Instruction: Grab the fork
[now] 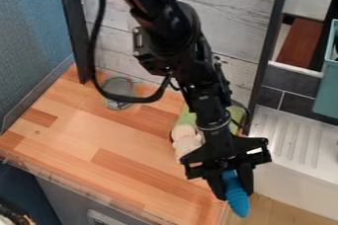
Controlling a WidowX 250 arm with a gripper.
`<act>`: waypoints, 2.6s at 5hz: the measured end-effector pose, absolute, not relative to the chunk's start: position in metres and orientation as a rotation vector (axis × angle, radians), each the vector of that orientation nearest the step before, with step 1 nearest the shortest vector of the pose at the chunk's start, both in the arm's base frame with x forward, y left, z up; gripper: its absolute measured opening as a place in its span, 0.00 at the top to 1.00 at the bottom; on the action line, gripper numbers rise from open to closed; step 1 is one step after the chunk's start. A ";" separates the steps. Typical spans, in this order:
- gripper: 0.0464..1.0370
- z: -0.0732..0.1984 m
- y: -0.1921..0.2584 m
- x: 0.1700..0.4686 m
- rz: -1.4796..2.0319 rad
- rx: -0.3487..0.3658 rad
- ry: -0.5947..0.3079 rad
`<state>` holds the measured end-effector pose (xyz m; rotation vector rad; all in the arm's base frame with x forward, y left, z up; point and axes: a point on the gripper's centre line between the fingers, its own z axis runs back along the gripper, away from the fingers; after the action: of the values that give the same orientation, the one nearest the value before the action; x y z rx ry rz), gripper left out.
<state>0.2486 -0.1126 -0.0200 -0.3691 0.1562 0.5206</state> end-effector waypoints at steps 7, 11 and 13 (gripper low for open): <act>0.59 -0.062 -0.042 0.264 0.693 -0.252 0.165; 0.59 -0.046 -0.004 0.259 0.796 -0.255 0.116; 0.59 -0.046 0.013 0.280 0.842 -0.249 0.094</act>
<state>0.2799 0.0125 -0.0460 -0.2492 0.0944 0.8415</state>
